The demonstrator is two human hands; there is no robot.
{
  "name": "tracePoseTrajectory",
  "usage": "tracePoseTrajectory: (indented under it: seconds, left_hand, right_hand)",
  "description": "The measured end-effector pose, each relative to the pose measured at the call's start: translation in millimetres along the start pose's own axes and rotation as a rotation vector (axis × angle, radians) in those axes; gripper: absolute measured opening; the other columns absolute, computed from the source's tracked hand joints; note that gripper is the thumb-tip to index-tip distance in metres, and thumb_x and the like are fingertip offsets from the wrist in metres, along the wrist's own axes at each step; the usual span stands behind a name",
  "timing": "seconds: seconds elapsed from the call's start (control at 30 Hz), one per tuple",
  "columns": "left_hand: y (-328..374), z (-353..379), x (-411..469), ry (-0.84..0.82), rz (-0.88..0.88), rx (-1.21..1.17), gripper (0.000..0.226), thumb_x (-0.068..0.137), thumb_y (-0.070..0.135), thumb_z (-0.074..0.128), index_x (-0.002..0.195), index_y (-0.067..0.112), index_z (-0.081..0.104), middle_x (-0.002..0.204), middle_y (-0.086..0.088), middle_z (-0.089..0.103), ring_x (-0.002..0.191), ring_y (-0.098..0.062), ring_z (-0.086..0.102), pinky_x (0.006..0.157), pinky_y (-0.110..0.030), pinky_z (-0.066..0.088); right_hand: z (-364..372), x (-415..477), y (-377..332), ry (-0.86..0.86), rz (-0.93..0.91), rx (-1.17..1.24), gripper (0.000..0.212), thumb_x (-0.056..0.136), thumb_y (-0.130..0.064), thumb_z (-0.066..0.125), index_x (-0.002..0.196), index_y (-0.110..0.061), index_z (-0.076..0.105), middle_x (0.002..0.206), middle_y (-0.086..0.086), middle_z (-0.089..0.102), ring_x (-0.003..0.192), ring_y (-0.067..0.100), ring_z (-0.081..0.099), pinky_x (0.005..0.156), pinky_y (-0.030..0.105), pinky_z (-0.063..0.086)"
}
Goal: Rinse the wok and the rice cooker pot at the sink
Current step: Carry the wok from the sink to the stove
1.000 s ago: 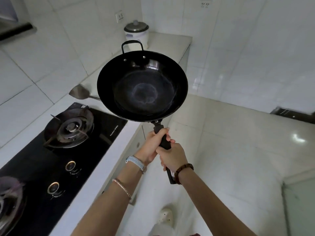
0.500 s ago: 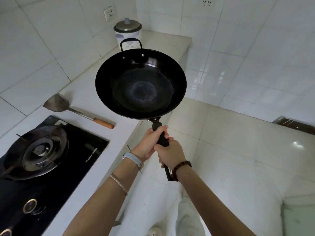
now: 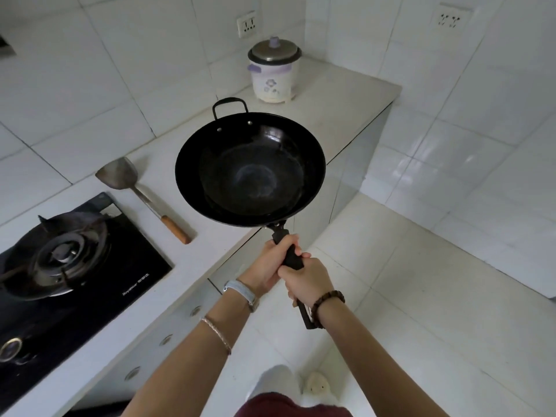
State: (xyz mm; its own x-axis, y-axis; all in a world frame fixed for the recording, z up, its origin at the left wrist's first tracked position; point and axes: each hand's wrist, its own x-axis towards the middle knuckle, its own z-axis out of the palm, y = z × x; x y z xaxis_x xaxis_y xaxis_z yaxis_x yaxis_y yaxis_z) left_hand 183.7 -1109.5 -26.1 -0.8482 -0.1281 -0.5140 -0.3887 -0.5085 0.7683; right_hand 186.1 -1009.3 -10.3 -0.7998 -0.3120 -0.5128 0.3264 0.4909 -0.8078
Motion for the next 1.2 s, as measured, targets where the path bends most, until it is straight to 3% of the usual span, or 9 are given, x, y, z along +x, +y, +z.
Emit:
tracePoseTrajectory:
  seconds: [0.27, 0.53, 0.83, 1.2]
  left_hand:
    - [35, -12, 50, 0.106, 0.042, -0.024, 0.024, 0.094, 0.015, 0.057, 0.07, 0.01, 0.054, 0.063, -0.002, 0.055, 0.066, -0.017, 0.062, 0.079, -0.032, 0.052]
    - [84, -40, 133, 0.156, 0.089, -0.161, 0.025, 0.094, 0.017, 0.059, 0.071, 0.009, 0.053, 0.063, -0.003, 0.054, 0.066, -0.019, 0.061, 0.077, -0.031, 0.052]
    - [143, -72, 207, 0.204, 0.054, -0.289, 0.022, 0.094, 0.015, 0.058, 0.074, 0.008, 0.052, 0.061, -0.003, 0.053, 0.064, -0.019, 0.061, 0.079, -0.033, 0.053]
    - [171, -93, 265, 0.243, 0.027, -0.351, 0.02, 0.095, 0.014, 0.058, 0.075, 0.009, 0.054, 0.063, -0.004, 0.054, 0.065, -0.019, 0.061, 0.08, -0.034, 0.053]
  right_hand:
    - [-2, 70, -30, -0.124, 0.004, -0.014, 0.011, 0.075, -0.016, 0.055, 0.082, -0.007, 0.056, 0.046, 0.001, 0.048, 0.038, 0.015, 0.048, 0.047, 0.026, 0.048]
    - [5, 158, -91, -0.142, -0.067, -0.142, 0.006, 0.076, -0.015, 0.057, 0.078, -0.011, 0.054, 0.049, 0.003, 0.052, 0.044, 0.019, 0.051, 0.049, 0.03, 0.048]
    - [22, 242, -152, -0.192, -0.003, -0.221, 0.01, 0.079, -0.016, 0.057, 0.083, -0.007, 0.057, 0.049, 0.001, 0.054, 0.04, 0.014, 0.053, 0.043, 0.022, 0.044]
    - [31, 312, -181, -0.263, 0.046, -0.22, 0.006, 0.08, -0.013, 0.058, 0.08, -0.008, 0.057, 0.05, 0.001, 0.053, 0.043, 0.016, 0.052, 0.046, 0.024, 0.047]
